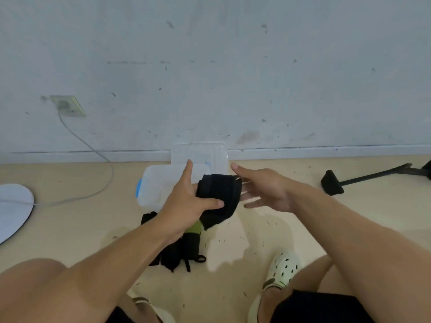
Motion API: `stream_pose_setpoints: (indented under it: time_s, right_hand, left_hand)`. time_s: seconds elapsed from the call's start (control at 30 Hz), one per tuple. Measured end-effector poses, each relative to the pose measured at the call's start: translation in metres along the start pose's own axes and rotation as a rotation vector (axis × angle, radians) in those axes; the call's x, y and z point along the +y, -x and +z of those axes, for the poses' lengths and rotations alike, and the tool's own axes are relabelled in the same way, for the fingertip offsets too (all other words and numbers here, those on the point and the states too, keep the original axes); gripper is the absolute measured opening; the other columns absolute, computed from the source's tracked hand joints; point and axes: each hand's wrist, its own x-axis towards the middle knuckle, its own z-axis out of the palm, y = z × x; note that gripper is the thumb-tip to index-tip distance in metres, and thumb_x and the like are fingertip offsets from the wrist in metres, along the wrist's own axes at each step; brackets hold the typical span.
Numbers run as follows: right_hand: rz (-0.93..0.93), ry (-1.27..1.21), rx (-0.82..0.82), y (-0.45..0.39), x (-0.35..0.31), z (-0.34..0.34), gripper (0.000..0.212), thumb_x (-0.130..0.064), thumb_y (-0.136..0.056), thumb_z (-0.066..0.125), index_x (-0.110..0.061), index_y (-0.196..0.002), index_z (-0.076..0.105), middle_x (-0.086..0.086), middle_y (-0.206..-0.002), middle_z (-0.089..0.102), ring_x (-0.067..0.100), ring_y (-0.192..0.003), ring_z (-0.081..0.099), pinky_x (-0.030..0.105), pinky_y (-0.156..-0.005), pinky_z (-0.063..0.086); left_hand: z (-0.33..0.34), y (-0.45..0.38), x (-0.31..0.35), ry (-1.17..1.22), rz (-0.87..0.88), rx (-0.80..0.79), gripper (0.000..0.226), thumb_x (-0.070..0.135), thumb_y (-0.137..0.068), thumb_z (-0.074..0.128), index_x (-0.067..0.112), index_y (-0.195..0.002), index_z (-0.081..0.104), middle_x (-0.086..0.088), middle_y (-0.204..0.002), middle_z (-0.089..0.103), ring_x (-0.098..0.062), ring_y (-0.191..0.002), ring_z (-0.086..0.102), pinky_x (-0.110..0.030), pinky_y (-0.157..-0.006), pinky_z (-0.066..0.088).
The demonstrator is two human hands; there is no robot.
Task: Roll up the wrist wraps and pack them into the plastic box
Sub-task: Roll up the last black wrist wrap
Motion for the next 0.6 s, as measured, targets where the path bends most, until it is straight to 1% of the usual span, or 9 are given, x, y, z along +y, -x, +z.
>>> stream_pose_setpoints:
  time_s: [0.07, 0.1, 0.17, 0.23, 0.3, 0.4, 0.5, 0.53, 0.6]
  right_hand:
    - [-0.113, -0.208, 0.108, -0.017, -0.004, 0.011, 0.032, -0.036, -0.096, 0.071, -0.012, -0.117, 0.075, 0.006, -0.11, 0.079, 0.023, -0.103, 0.073, 0.036, -0.091, 0.058]
    - [-0.163, -0.253, 0.143, -0.024, -0.008, 0.016, 0.027, -0.024, -0.095, 0.073, -0.01, -0.119, 0.073, 0.009, -0.11, 0.079, 0.023, -0.099, 0.073, 0.036, -0.088, 0.06]
    - [-0.222, -0.247, 0.162, -0.032, -0.015, 0.025, 0.026, -0.012, -0.093, 0.074, -0.01, -0.119, 0.07, 0.012, -0.108, 0.078, 0.023, -0.091, 0.073, 0.04, -0.089, 0.059]
    - [-0.257, -0.168, 0.18, -0.035, -0.019, 0.031, 0.021, -0.007, -0.093, 0.072, -0.012, -0.113, 0.069, 0.01, -0.101, 0.079, 0.019, -0.083, 0.073, 0.036, -0.082, 0.059]
    - [-0.254, -0.084, 0.194, -0.035, -0.019, 0.034, 0.017, -0.005, -0.095, 0.07, -0.015, -0.108, 0.066, 0.007, -0.095, 0.076, 0.016, -0.077, 0.071, 0.033, -0.077, 0.057]
    - [-0.202, -0.046, 0.098, -0.035, -0.017, 0.033, 0.017, -0.003, -0.095, 0.069, -0.013, -0.108, 0.066, 0.008, -0.097, 0.076, 0.016, -0.081, 0.073, 0.036, -0.084, 0.058]
    - [-0.178, -0.109, 0.042, -0.035, -0.012, 0.029, 0.025, -0.006, -0.095, 0.07, -0.016, -0.117, 0.068, 0.005, -0.107, 0.079, 0.015, -0.095, 0.076, 0.031, -0.084, 0.057]
    - [-0.189, -0.13, 0.049, -0.035, -0.011, 0.028, 0.028, -0.006, -0.095, 0.069, -0.018, -0.12, 0.069, 0.006, -0.109, 0.078, 0.015, -0.099, 0.076, 0.031, -0.086, 0.056]
    - [-0.232, -0.177, 0.066, -0.036, -0.009, 0.025, 0.033, -0.003, -0.095, 0.065, -0.02, -0.123, 0.069, 0.008, -0.113, 0.077, 0.018, -0.105, 0.074, 0.033, -0.089, 0.056]
  left_hand:
    - [0.0, -0.007, 0.001, 0.06, -0.026, 0.002, 0.138, 0.017, -0.072, 0.09, 0.039, -0.162, -0.011, 0.0, -0.117, 0.078, -0.021, -0.114, 0.071, -0.05, -0.111, 0.048]
    - [-0.001, -0.011, 0.001, 0.137, -0.055, 0.023, 0.136, 0.023, -0.071, 0.09, 0.037, -0.163, -0.008, 0.0, -0.119, 0.077, -0.022, -0.115, 0.071, -0.052, -0.11, 0.048]
    - [-0.003, -0.022, 0.003, 0.35, -0.134, 0.093, 0.117, 0.026, -0.081, 0.086, 0.027, -0.165, 0.004, -0.004, -0.122, 0.075, -0.025, -0.112, 0.072, -0.05, -0.099, 0.056]
    - [-0.011, -0.036, 0.008, 0.469, -0.171, 0.177, 0.101, 0.023, -0.09, 0.079, 0.017, -0.165, 0.011, -0.01, -0.131, 0.069, -0.027, -0.112, 0.071, -0.045, -0.092, 0.06]
    - [-0.021, -0.046, 0.013, 0.514, -0.159, 0.258, 0.1, 0.014, -0.092, 0.076, 0.017, -0.166, 0.009, -0.011, -0.14, 0.061, -0.026, -0.113, 0.069, -0.046, -0.097, 0.058]
    - [-0.028, -0.055, 0.015, 0.458, -0.127, 0.286, 0.098, 0.008, -0.091, 0.075, 0.022, -0.165, 0.012, -0.008, -0.143, 0.061, -0.023, -0.113, 0.067, -0.046, -0.102, 0.054]
    - [-0.028, -0.058, 0.012, 0.321, -0.106, 0.216, 0.097, 0.012, -0.085, 0.082, 0.026, -0.163, 0.025, -0.001, -0.136, 0.068, -0.024, -0.121, 0.066, -0.048, -0.111, 0.049]
    - [-0.029, -0.06, 0.012, 0.275, -0.097, 0.193, 0.093, 0.013, -0.082, 0.085, 0.025, -0.159, 0.035, 0.001, -0.13, 0.072, -0.024, -0.119, 0.068, -0.048, -0.11, 0.049]
    - [-0.03, -0.061, 0.011, 0.171, -0.059, 0.146, 0.071, 0.01, -0.083, 0.084, 0.026, -0.145, 0.054, 0.004, -0.115, 0.078, -0.021, -0.11, 0.073, -0.043, -0.102, 0.054]
